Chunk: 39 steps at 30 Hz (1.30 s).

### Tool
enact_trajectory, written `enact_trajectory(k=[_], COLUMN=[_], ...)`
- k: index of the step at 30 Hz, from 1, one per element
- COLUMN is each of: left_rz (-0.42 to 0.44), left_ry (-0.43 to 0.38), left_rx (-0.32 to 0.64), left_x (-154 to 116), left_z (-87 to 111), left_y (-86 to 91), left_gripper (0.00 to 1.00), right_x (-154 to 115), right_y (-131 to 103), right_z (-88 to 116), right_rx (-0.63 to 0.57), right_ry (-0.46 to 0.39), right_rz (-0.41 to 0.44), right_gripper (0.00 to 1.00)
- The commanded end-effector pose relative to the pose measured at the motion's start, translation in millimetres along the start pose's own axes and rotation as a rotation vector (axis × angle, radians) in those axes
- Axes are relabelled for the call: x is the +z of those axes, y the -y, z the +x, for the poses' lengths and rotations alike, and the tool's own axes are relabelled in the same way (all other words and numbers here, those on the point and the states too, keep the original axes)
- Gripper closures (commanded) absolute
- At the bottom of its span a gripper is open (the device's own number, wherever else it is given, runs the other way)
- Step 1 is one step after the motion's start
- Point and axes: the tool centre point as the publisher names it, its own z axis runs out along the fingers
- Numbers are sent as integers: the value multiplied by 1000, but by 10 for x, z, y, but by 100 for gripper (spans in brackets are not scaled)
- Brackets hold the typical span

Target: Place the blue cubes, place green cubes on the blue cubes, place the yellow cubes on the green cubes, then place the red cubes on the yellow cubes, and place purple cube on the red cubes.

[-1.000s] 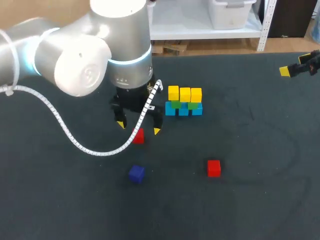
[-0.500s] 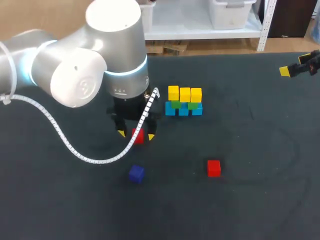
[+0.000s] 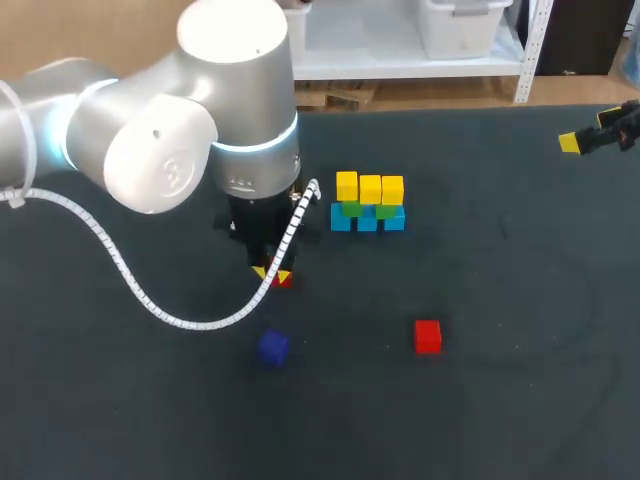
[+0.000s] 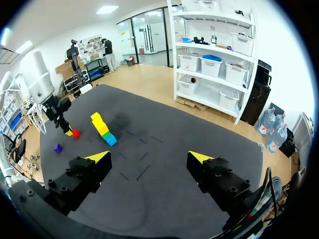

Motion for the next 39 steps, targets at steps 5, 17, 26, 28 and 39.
enact_trajectory(k=[5,17,26,28,39], left_rz=[-29,-33,-45,-55,-70], left_ry=[-12,-36,-13,-2,17], left_rx=[61,32,9,-5,-16], left_x=[-68,-25,54,75,59], left_z=[-75,-75,-140,-160,-200], left_y=[17,27,11,-8,-36], left_gripper=[100,0,0,0,95], right_x=[7,7,7,7,7], right_y=[10,10,10,10,10], right_z=[1,1,1,1,1], right_rx=[-1,-1,-1,-1,-1], right_ry=[2,2,2,2,2], right_rz=[-4,-4,-4,-4,-4], right_gripper=[0,0,0,0,0])
